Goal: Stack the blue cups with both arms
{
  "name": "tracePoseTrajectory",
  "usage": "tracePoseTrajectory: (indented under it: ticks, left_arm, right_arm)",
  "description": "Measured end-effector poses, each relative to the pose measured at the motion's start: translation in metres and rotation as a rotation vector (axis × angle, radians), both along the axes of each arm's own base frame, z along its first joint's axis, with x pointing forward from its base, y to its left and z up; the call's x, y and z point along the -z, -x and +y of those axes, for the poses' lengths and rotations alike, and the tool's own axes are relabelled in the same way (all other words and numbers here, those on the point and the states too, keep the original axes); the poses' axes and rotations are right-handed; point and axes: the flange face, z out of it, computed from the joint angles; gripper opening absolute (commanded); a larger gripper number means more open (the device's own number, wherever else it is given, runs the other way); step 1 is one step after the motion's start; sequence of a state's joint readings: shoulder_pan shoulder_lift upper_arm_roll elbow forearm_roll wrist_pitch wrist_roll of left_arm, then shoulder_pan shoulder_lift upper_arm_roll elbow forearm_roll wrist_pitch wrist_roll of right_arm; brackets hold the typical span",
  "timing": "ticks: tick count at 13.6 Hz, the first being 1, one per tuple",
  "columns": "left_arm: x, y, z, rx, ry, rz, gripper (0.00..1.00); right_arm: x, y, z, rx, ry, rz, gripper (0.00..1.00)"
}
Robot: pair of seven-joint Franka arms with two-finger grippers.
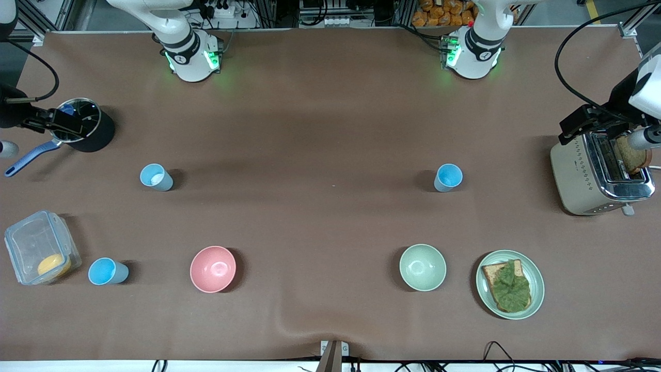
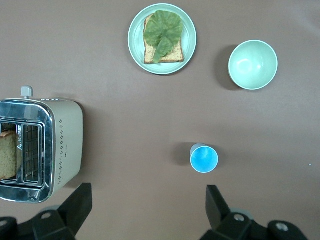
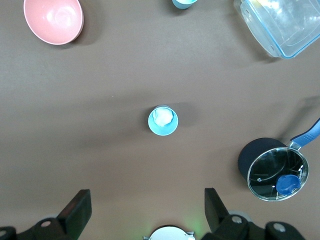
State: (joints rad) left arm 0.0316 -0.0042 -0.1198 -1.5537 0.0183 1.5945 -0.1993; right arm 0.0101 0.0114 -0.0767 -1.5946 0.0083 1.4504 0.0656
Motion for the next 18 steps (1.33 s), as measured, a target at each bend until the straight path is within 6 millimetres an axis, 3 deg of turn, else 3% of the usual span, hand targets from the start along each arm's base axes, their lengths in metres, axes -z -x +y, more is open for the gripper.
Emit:
tracePoseTrajectory:
  ticks: [9, 18]
  left_arm:
    - [0.0, 0.0, -0.002, 0.003, 0.0, 0.001, 1.0]
    - [0.003, -0.002, 0.01, -0.017, 0.0, 0.006, 1.0]
  right_arm:
    - [0.0, 0.0, 0.0, 0.001, 0.001, -0.001, 1.0]
    - [0.0, 0.0, 0.0, 0.002, 0.001, -0.001, 1.0]
